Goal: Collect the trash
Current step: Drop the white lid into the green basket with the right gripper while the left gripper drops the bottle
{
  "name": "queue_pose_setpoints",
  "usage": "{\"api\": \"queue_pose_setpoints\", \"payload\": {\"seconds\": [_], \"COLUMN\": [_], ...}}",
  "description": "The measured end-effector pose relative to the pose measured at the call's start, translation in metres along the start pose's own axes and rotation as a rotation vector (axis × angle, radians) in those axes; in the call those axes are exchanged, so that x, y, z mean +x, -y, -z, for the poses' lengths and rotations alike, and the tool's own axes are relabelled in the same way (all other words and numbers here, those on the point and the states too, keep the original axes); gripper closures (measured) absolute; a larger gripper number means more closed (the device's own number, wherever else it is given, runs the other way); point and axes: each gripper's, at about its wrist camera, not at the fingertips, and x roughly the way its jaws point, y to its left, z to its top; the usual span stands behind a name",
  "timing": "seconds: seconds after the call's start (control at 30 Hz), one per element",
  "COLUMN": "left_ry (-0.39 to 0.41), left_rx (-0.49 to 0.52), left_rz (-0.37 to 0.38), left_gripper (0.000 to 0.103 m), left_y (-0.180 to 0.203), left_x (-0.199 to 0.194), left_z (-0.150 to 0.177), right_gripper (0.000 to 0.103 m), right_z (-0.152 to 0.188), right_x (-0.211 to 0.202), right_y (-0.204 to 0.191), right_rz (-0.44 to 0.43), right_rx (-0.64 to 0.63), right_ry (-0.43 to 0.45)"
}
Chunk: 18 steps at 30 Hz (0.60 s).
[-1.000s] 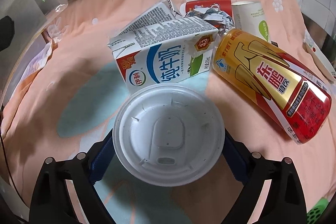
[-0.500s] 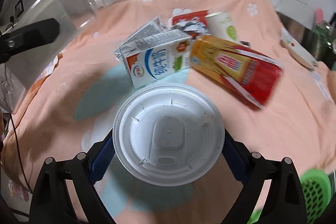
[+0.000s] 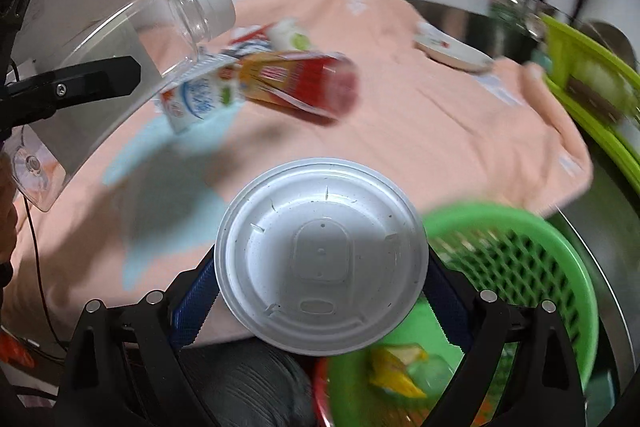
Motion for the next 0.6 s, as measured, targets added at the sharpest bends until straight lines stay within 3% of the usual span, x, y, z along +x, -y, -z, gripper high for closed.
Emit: {"api": "queue_pose_setpoints", "payload": {"seconds": [0.33, 0.6], "left_ry": [-0.072, -0.147], "left_rx": [0.069, 0.111], "left_rz": [0.104, 0.139], "left_gripper": [0.058, 0.058], "left_y": [0.065, 0.103], "left_x": [0.048, 0.083], "left_z": [-0.005, -0.001], "right_gripper": [0.013, 0.013], "right_z": [0.057, 0.085], "right_x": [-0.023, -0.025], "right_y": [0.076, 0.101], "right_rz": [0.093, 0.092], "right_rx": [0.167, 0.234], "right_ry": [-0.036, -0.070]}}
